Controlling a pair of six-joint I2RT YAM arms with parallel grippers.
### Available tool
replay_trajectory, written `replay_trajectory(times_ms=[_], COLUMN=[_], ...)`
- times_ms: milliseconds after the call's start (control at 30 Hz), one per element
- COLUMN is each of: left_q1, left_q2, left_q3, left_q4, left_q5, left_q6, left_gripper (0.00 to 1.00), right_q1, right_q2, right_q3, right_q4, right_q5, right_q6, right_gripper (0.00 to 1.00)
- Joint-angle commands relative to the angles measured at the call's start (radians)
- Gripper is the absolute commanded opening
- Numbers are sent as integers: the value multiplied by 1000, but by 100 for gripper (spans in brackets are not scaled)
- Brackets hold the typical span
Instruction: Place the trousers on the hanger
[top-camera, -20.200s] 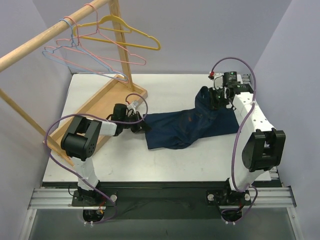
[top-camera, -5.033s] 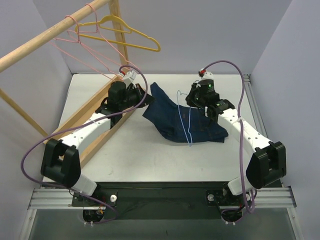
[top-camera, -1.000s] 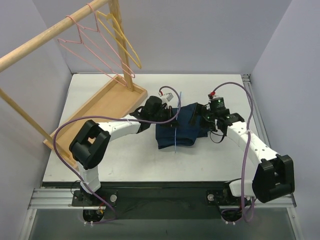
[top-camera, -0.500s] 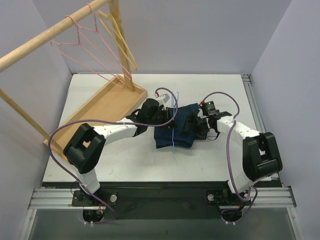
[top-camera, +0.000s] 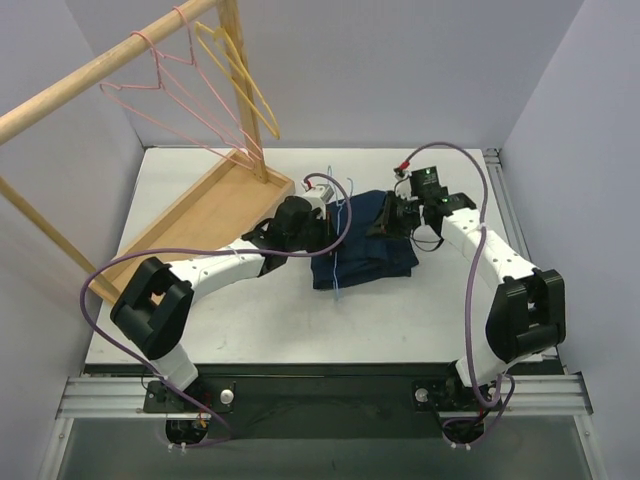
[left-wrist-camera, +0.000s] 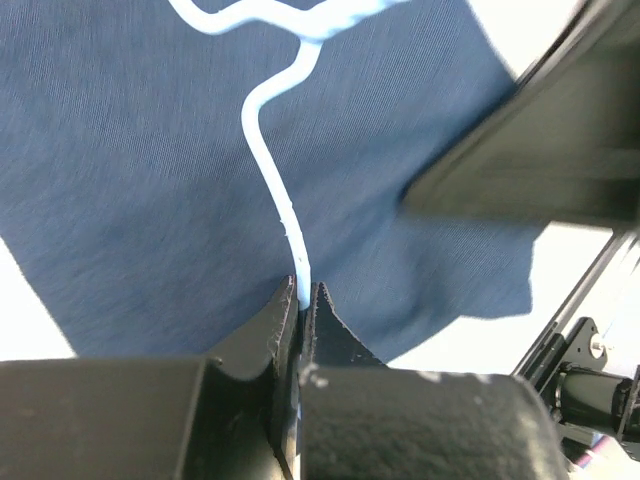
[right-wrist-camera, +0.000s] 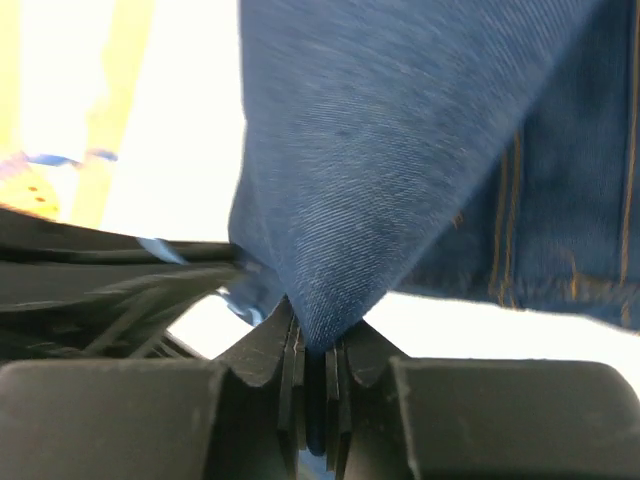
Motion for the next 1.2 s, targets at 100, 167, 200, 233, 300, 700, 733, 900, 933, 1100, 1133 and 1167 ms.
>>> replay_trajectory(times_ms=[100,167,200,233,300,700,733,900,933,1100,1133,1167], left_q1=[11,17,20,21,26,32,32,-2,-5,-23,-26,-28], left_q2=[-52,-60,-63,-71,-78,-75,-83,-111,-112,-150,-156,-161], left_q3=[-15,-19,-27,-27,-35,-6,-4,2,4,14,17,21], left_q4=[-10,-8,-7,-7,-4,21,19,33,33,35,33,32], left_q5=[-52,-61,-64,-69,-81,-100,-115,-112,-101,-46,-35,-15], left_q6=[56,53,51,50,43,40,48,85,83,92,95,96], left_gripper=[0,0,0,0,0,0,0,0,0,0,0,0], right_q1=[-101,-134,-145,-159,-170,-207,-208,-222,-226,-236,-239,-240], right_q2=[50,76,99,110,137,157,159,182,188,177,173,165], right_q3=[226,235,235,232,227,244,252,267,273,269,267,266], right_q4=[-112,-118,-118,-121,-124,-215,-247,-308,-319,-335,-335,-335], right_q5=[-71,-88,-98,-98,-100,44,75,193,205,253,256,260], right_q6=[-136,-139,-142,-145,-157,-240,-256,-266,-263,-253,-253,-251], right_gripper=[0,0,0,0,0,0,0,30,61,100,100,100])
